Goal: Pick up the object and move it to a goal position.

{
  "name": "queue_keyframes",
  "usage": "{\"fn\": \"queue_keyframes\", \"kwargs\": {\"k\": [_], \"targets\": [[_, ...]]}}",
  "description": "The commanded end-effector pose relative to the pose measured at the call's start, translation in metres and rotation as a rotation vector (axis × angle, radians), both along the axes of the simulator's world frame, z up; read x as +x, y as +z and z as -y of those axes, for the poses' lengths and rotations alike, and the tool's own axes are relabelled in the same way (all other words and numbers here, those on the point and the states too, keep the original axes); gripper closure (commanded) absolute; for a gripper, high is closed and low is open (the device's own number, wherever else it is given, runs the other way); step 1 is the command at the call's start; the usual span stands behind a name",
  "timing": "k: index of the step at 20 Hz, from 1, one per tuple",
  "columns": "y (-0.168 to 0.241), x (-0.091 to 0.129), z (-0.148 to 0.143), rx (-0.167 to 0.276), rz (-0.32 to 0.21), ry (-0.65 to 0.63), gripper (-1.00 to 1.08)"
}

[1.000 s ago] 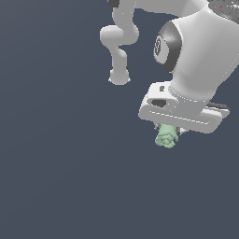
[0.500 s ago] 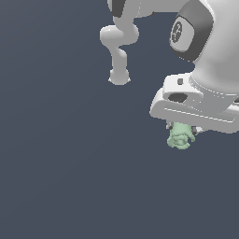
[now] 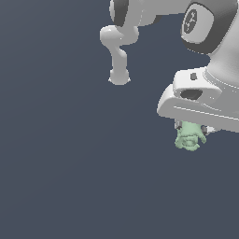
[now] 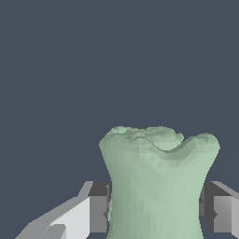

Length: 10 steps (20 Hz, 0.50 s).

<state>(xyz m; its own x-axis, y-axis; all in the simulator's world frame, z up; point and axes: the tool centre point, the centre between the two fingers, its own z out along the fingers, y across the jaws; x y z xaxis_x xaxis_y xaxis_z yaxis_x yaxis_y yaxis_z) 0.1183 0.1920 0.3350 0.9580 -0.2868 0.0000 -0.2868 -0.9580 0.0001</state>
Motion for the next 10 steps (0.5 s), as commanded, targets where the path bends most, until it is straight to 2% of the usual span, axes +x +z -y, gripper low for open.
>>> {"fn": "queue_keyframes", "kwargs": {"k": [1, 10], "targets": [[0.0026, 0.0017, -0.0016, 0.0, 0.0, 0.0, 1.08], [0.0054, 0.004, -0.0035, 0.0, 0.0, 0.0, 1.08]]}}
